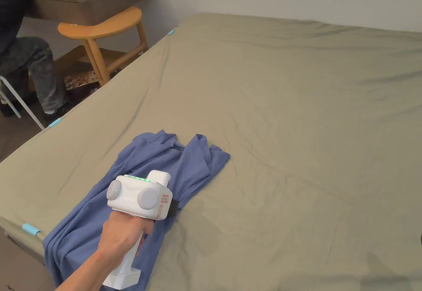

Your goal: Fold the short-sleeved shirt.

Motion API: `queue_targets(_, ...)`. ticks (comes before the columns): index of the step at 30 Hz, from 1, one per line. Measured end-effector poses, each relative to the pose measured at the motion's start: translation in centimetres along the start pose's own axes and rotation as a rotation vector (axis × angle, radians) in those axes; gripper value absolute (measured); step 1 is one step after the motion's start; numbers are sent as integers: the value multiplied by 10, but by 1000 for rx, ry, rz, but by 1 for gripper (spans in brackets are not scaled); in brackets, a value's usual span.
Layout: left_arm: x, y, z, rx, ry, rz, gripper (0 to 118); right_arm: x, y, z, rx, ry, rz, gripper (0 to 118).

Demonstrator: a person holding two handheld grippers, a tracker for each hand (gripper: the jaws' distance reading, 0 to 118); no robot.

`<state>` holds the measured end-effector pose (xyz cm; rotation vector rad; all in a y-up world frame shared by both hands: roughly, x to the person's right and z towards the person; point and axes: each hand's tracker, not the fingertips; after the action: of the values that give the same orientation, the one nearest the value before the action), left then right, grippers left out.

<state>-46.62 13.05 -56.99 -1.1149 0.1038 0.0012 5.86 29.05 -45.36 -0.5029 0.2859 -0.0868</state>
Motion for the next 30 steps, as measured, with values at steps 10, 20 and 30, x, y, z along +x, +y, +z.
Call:
queue_targets(10,-22,-11,55,246,-50,227,6,0,-3,14,7,-1,2,1)
queue_targets(20,-43,6,141,511,33,301,6,2,-7,36,3,21,-43,1)
queue_targets(30,-13,18,227,743,30,113,6,13,4,75,86,8,-65,1)
